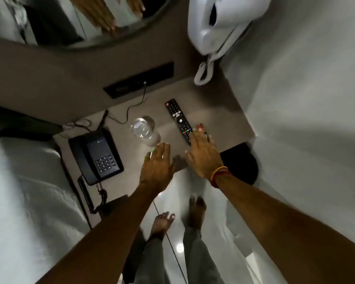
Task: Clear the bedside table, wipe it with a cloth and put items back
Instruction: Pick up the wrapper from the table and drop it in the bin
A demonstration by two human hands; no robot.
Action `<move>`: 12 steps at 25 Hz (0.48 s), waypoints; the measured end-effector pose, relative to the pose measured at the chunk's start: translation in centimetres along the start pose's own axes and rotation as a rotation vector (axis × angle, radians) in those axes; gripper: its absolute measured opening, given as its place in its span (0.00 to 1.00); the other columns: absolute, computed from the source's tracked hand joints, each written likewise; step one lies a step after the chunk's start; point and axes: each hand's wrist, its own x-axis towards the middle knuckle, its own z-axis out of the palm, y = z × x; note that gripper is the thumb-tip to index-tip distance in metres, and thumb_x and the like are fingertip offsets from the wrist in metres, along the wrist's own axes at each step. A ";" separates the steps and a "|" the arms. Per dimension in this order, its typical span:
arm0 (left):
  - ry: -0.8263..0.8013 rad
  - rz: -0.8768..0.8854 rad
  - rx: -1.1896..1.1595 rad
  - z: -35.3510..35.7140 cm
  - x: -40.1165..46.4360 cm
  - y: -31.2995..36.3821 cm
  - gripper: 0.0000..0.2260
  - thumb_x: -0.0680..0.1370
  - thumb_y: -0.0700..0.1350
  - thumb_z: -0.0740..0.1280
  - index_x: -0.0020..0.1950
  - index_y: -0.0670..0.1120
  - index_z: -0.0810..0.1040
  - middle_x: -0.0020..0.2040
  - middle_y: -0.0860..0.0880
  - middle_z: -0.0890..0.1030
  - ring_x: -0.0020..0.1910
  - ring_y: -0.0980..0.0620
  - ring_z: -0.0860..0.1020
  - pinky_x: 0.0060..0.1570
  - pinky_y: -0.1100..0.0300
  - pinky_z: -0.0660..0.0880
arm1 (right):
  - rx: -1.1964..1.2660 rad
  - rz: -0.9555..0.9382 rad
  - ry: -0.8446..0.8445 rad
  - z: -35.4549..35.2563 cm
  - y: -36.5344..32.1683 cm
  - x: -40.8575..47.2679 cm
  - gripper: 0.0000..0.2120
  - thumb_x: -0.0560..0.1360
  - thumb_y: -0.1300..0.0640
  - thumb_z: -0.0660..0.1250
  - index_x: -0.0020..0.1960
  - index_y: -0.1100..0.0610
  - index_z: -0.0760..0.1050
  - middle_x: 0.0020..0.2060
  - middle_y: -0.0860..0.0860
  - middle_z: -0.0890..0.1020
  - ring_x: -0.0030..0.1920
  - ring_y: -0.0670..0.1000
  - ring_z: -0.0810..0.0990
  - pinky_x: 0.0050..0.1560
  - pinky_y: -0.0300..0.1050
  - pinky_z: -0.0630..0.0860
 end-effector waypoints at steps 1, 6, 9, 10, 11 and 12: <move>0.002 -0.040 0.036 1.3 0.6 -0.7 0.31 0.85 0.55 0.59 0.83 0.43 0.54 0.84 0.41 0.57 0.83 0.42 0.57 0.80 0.43 0.55 | 0.029 0.009 0.030 1.5 0.5 0.7 0.27 0.82 0.52 0.58 0.77 0.64 0.63 0.76 0.63 0.69 0.78 0.63 0.64 0.75 0.65 0.66; 0.136 -0.330 -0.067 8.1 4.5 -4.0 0.31 0.83 0.54 0.64 0.81 0.43 0.59 0.78 0.40 0.67 0.77 0.39 0.67 0.75 0.39 0.64 | 0.081 0.264 0.165 7.4 4.9 5.6 0.24 0.79 0.56 0.63 0.74 0.60 0.67 0.70 0.62 0.73 0.69 0.64 0.73 0.66 0.62 0.74; 0.151 -0.373 -0.079 10.4 5.9 -4.3 0.32 0.81 0.52 0.68 0.81 0.44 0.60 0.74 0.41 0.70 0.73 0.39 0.70 0.72 0.41 0.69 | 0.096 0.411 0.194 9.5 6.2 7.6 0.20 0.80 0.54 0.64 0.70 0.56 0.70 0.66 0.61 0.74 0.66 0.63 0.73 0.63 0.60 0.74; 0.145 -0.389 -0.071 10.7 6.1 -4.3 0.33 0.80 0.50 0.70 0.80 0.44 0.60 0.72 0.40 0.70 0.71 0.39 0.70 0.70 0.41 0.70 | 0.098 0.418 0.200 9.9 6.4 7.7 0.19 0.79 0.56 0.65 0.69 0.56 0.71 0.65 0.60 0.74 0.65 0.62 0.74 0.62 0.59 0.74; 0.136 -0.404 -0.066 10.9 6.1 -4.1 0.33 0.79 0.49 0.71 0.80 0.44 0.61 0.71 0.40 0.70 0.70 0.39 0.70 0.68 0.42 0.72 | 0.110 0.405 0.206 10.2 6.4 7.7 0.19 0.78 0.58 0.66 0.68 0.55 0.71 0.64 0.59 0.75 0.64 0.62 0.74 0.62 0.58 0.74; 0.132 -0.403 -0.061 10.9 6.2 -3.9 0.33 0.79 0.48 0.72 0.80 0.45 0.61 0.69 0.40 0.71 0.68 0.39 0.70 0.66 0.43 0.73 | 0.130 0.401 0.209 10.4 6.4 7.5 0.19 0.77 0.61 0.67 0.68 0.54 0.72 0.64 0.59 0.75 0.64 0.61 0.74 0.63 0.58 0.74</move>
